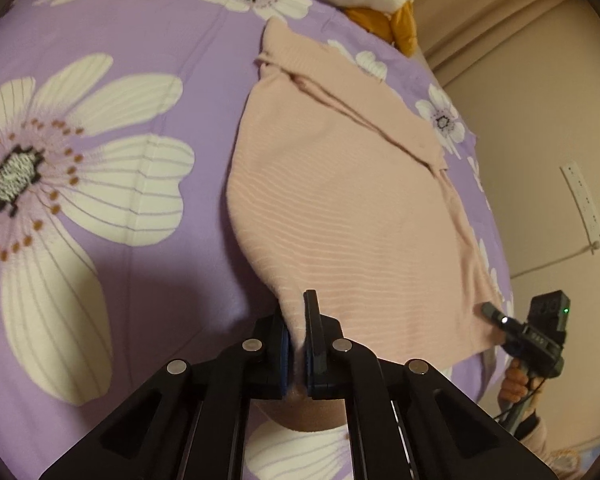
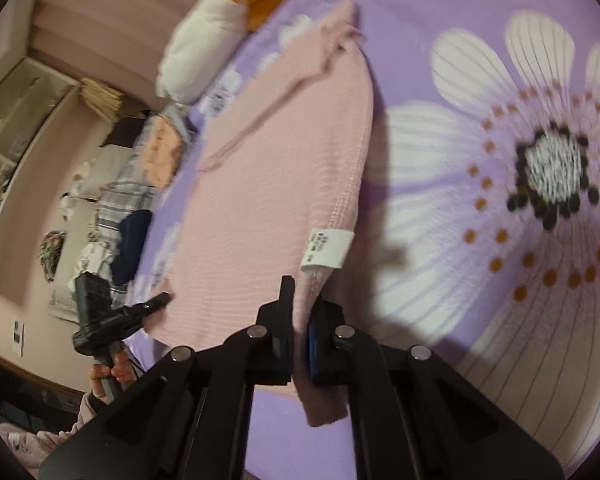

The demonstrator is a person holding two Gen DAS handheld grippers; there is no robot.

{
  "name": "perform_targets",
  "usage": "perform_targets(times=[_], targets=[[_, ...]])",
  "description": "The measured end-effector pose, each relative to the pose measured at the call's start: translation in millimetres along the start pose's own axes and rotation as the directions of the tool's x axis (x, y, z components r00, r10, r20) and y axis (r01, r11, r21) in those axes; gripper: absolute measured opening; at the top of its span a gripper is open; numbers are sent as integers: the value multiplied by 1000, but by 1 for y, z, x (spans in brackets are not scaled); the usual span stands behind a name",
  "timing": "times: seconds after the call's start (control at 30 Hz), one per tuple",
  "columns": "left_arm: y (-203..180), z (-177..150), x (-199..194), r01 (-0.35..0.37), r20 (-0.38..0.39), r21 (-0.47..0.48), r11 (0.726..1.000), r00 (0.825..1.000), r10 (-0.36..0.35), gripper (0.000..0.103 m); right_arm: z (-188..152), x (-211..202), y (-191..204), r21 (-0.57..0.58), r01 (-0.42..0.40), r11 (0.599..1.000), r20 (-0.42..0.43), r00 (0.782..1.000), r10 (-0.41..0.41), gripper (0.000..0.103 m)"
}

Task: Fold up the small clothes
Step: 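Grasp the hem with the left gripper while the right gripper grasps the hem, lift toward collar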

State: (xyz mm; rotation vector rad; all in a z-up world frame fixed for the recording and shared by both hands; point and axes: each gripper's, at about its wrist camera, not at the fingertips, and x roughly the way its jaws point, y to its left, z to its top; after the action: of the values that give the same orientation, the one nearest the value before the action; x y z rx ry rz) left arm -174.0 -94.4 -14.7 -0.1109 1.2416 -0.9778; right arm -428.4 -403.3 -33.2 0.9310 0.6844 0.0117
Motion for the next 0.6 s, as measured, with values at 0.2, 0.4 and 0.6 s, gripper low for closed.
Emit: perform_targets(times=[0.2,0.4,0.6], targets=[[-26,1,-27,-6,66,91,996,998,0,3,7,-24,32,-100,-38,994,70,997,45,5],[-52,-1,-48,-31,109,160,987,994,14,3,2,-42,62,-193,-59,979,100,992,80,5],[-68,-7,-71,-44,138,200,979,990,16,3,-7,-66,81,-254,-74,964,119,987,107,5]])
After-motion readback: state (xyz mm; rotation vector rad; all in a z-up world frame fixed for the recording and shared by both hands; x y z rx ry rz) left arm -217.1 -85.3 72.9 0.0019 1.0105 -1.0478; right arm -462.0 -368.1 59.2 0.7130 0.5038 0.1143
